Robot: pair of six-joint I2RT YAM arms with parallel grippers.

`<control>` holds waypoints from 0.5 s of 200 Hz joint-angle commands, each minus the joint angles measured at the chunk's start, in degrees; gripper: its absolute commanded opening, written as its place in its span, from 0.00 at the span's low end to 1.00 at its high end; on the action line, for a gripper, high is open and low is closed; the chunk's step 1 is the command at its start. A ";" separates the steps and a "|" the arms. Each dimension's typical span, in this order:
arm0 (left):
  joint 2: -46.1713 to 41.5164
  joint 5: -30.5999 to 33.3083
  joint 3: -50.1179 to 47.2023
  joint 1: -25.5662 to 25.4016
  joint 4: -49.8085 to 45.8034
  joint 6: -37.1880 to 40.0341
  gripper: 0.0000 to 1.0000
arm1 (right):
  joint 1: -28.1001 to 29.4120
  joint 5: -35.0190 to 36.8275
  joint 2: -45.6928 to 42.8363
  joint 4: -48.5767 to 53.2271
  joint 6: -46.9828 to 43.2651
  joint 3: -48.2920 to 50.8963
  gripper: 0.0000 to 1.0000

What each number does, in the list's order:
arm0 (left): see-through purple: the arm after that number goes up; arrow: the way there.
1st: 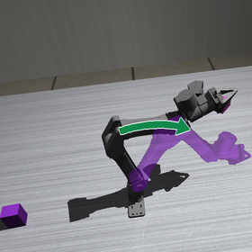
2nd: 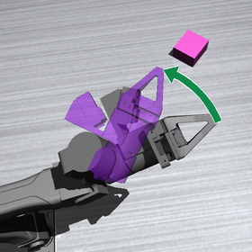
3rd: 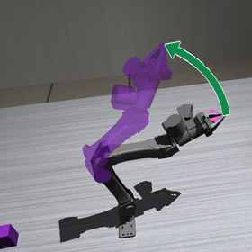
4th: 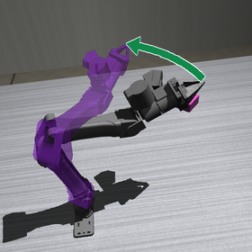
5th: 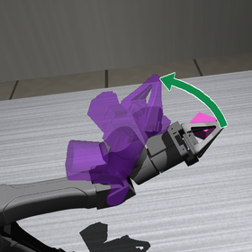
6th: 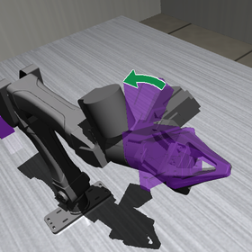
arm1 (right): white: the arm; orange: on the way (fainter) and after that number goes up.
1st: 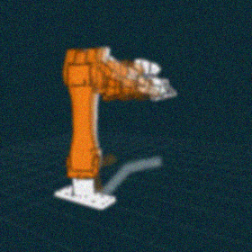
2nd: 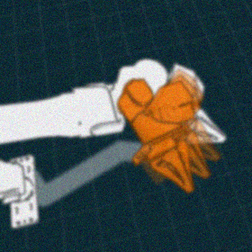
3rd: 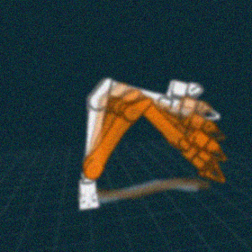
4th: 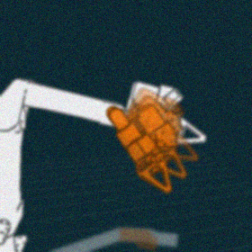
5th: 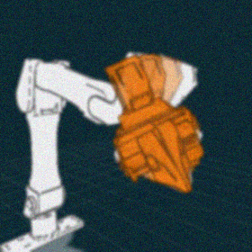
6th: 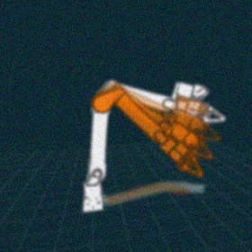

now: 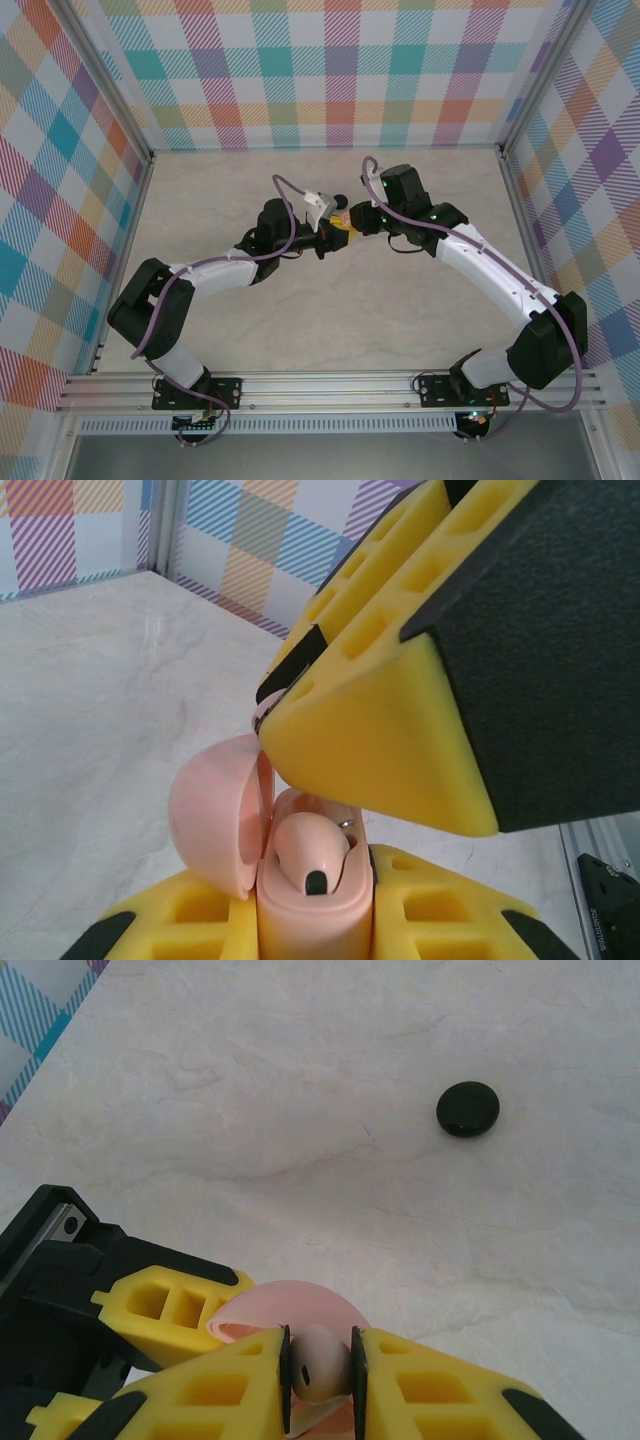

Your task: Insert wireless bluetooth earbuds into charging case

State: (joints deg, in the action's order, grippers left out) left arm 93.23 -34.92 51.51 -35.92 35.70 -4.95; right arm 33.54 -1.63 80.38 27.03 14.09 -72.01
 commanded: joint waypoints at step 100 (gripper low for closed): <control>1.30 2.13 4.03 -0.55 -0.31 -2.93 0.06 | 1.40 -1.69 -0.46 0.47 -0.99 -1.29 0.24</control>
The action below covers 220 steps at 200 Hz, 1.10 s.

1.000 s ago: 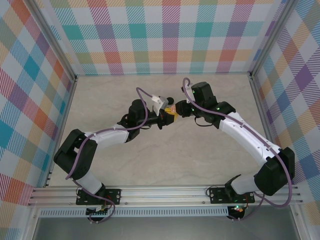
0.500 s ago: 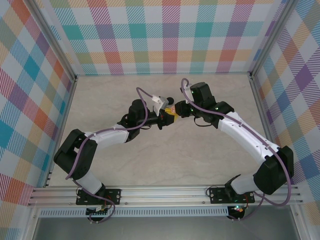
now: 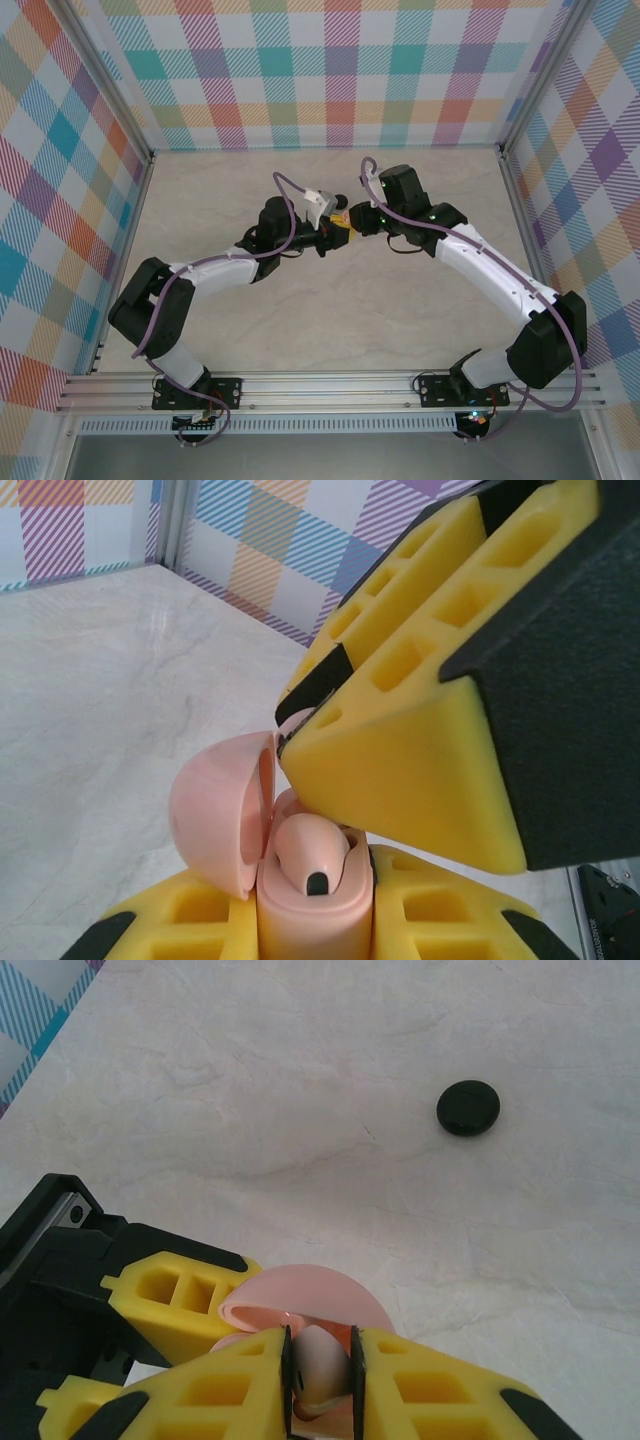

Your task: Insert wireless bluetooth earbuds into charging case

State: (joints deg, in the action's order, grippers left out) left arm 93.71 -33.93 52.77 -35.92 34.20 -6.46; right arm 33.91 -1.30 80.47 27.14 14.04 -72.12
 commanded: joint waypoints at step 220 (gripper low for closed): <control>0.86 -0.61 2.27 -0.55 2.34 -1.10 0.06 | 1.07 1.87 -1.60 1.85 1.77 -1.44 0.43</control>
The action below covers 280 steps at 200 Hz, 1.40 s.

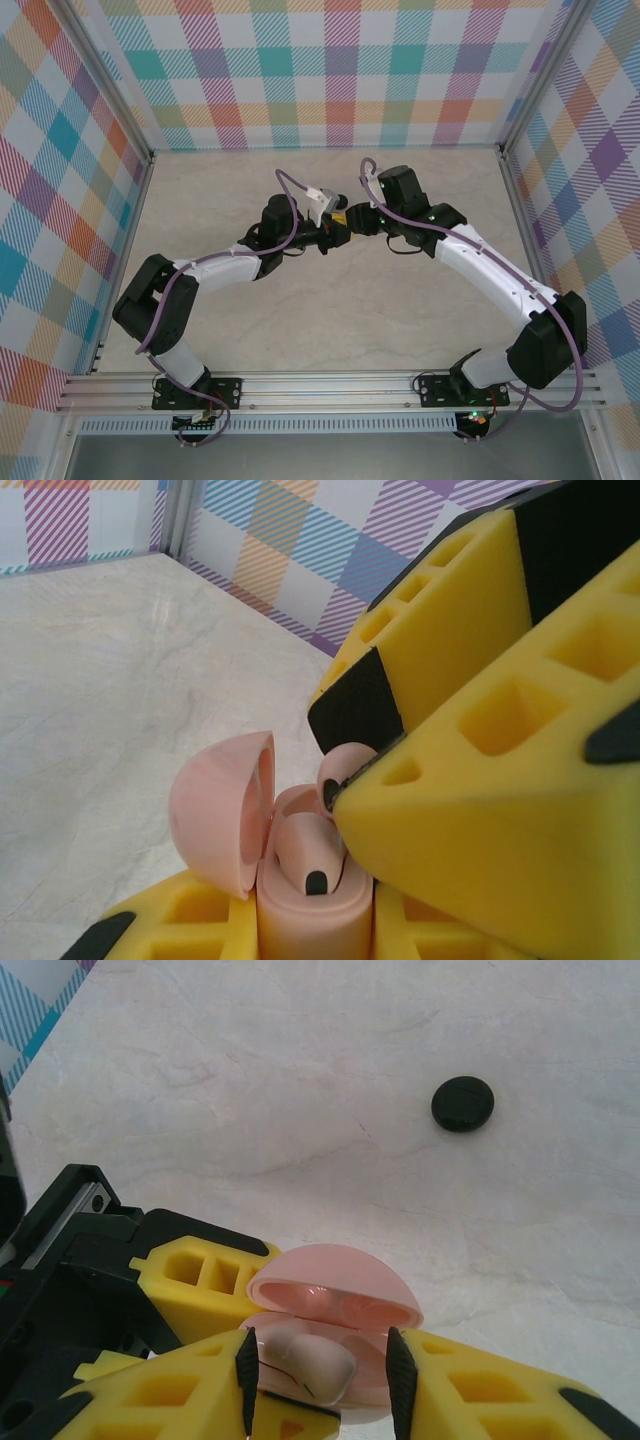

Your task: Insert wireless bluetooth earbuds into charging case

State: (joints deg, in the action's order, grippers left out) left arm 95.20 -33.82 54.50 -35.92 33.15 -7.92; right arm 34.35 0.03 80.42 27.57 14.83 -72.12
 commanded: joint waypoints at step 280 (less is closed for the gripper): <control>-4.14 0.06 -0.27 -0.51 0.08 4.41 0.05 | 0.54 4.09 0.17 7.71 2.16 -6.22 0.43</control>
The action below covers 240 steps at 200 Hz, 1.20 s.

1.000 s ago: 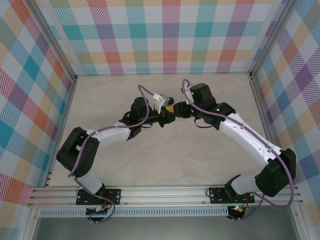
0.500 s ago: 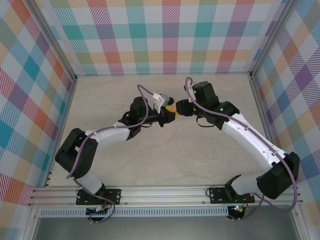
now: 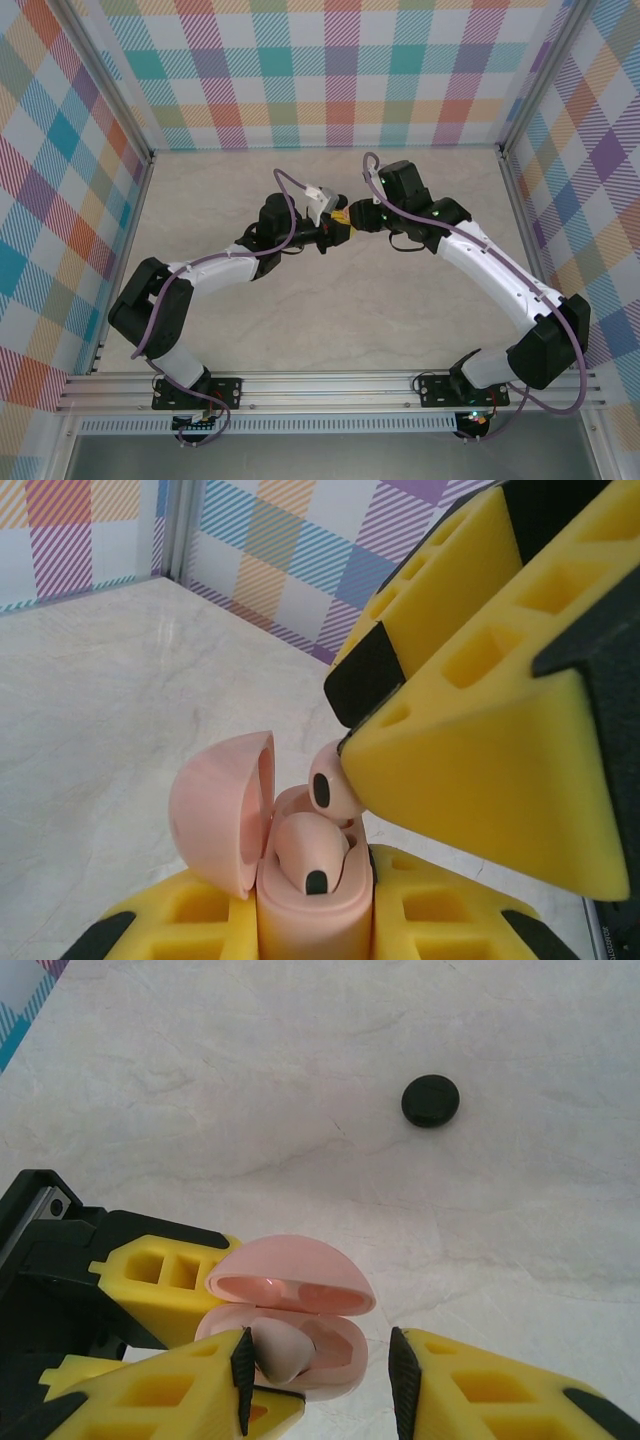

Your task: Insert wireless bluetooth earbuds into charging case

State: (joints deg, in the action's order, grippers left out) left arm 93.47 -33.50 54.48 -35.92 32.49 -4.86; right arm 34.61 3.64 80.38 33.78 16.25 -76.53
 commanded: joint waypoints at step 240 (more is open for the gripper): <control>-2.61 1.47 0.23 -0.55 1.01 0.47 0.05 | 0.28 -3.54 -1.10 1.27 -0.60 -0.88 0.43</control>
State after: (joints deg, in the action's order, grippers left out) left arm 92.77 -31.90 54.22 -35.92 31.64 -4.71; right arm 34.61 2.98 80.38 35.03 17.04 -76.53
